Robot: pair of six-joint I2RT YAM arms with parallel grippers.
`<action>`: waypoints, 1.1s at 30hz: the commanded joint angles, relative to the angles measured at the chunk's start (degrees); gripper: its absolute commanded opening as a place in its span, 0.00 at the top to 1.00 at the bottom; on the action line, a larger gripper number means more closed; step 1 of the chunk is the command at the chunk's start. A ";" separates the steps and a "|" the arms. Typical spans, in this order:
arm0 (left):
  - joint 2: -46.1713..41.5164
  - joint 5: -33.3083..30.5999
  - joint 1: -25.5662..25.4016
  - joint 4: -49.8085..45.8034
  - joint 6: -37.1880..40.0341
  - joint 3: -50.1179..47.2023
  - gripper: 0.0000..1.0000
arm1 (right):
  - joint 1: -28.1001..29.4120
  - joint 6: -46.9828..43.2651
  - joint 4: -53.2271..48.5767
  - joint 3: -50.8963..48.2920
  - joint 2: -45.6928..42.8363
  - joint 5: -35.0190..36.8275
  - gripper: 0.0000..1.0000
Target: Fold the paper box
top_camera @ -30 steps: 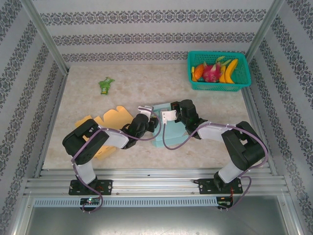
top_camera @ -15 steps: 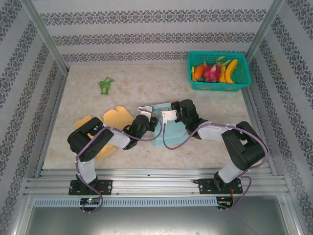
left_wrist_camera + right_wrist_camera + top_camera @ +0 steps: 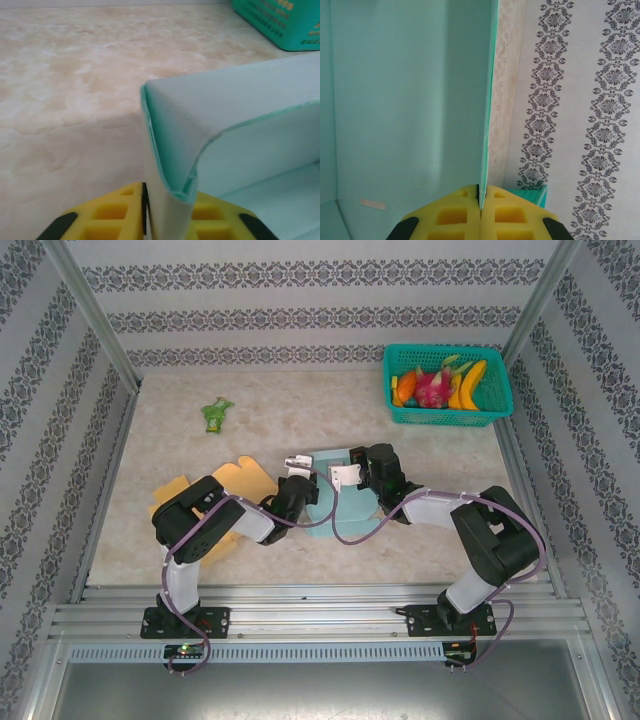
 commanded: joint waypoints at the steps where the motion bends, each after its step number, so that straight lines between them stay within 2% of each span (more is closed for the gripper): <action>1: 0.70 -7.89 -0.72 -4.27 -2.05 2.54 0.87 | 1.20 1.30 -1.86 -1.51 1.46 -3.98 1.00; 8: 0.69 -22.18 -0.70 -16.02 -8.91 5.19 1.00 | 0.93 1.58 -1.57 -1.51 1.54 -3.07 1.00; 14: 1.13 -26.08 -0.09 -20.14 -8.61 6.85 1.00 | 0.78 1.83 -1.51 -1.49 1.51 -2.44 1.00; 23: 2.15 -24.24 1.61 -20.85 -6.38 7.04 0.97 | 0.42 2.52 -1.58 -1.43 1.36 -2.57 1.00; 28: 1.22 -13.72 2.33 -17.08 -5.21 5.69 0.84 | 0.50 2.99 -1.68 -1.34 1.40 -2.78 1.00; 33: -0.56 -8.51 2.34 -15.38 -5.96 4.59 0.74 | 0.59 3.21 -1.76 -1.26 1.45 -2.72 1.00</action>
